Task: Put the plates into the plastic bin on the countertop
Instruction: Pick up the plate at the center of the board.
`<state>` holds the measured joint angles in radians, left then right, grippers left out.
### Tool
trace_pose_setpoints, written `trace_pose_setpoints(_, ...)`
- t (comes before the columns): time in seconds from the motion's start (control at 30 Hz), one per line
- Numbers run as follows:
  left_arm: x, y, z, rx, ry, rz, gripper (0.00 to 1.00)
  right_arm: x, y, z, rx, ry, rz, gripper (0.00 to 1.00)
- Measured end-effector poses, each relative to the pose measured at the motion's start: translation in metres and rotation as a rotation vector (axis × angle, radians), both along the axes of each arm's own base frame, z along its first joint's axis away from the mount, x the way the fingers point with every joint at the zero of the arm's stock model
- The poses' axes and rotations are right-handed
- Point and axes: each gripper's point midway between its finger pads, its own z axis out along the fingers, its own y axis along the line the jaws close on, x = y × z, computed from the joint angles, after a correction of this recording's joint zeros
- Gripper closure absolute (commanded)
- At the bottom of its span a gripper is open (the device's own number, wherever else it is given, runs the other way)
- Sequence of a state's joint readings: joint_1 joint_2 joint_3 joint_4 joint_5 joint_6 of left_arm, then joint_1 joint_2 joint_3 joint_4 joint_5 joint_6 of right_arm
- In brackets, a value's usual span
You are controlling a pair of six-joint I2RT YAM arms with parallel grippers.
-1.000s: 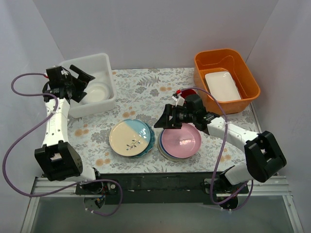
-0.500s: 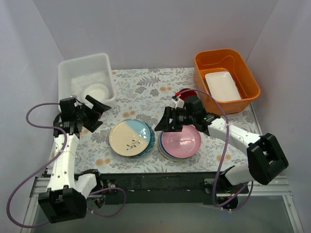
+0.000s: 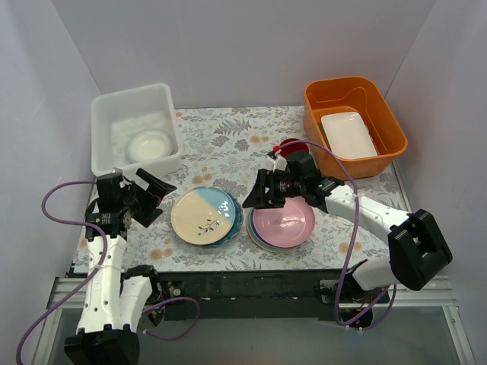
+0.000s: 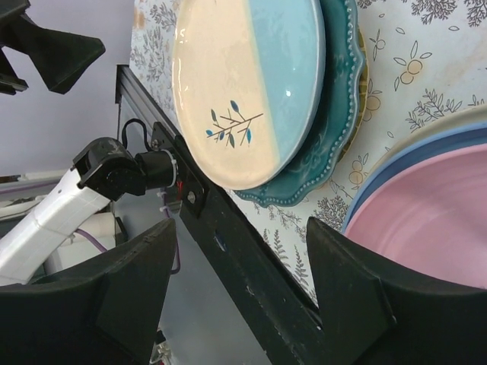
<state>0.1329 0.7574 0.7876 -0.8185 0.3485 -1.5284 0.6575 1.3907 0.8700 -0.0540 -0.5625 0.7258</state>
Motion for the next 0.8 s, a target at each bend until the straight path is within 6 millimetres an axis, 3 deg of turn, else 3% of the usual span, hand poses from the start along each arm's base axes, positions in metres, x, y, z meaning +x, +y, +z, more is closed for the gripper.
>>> trace_pose_setpoints(0.47,-0.023,0.004,-0.065,0.063,0.202,-0.048,0.02,-0.013,0.030,-0.036,-0.086,0.057,0.061,0.33)
trace_pose_setpoints(0.8,-0.037,-0.003,-0.099,0.078,0.289,-0.103,0.02,-0.013,0.034,-0.058,-0.143,0.085,0.028,0.38)
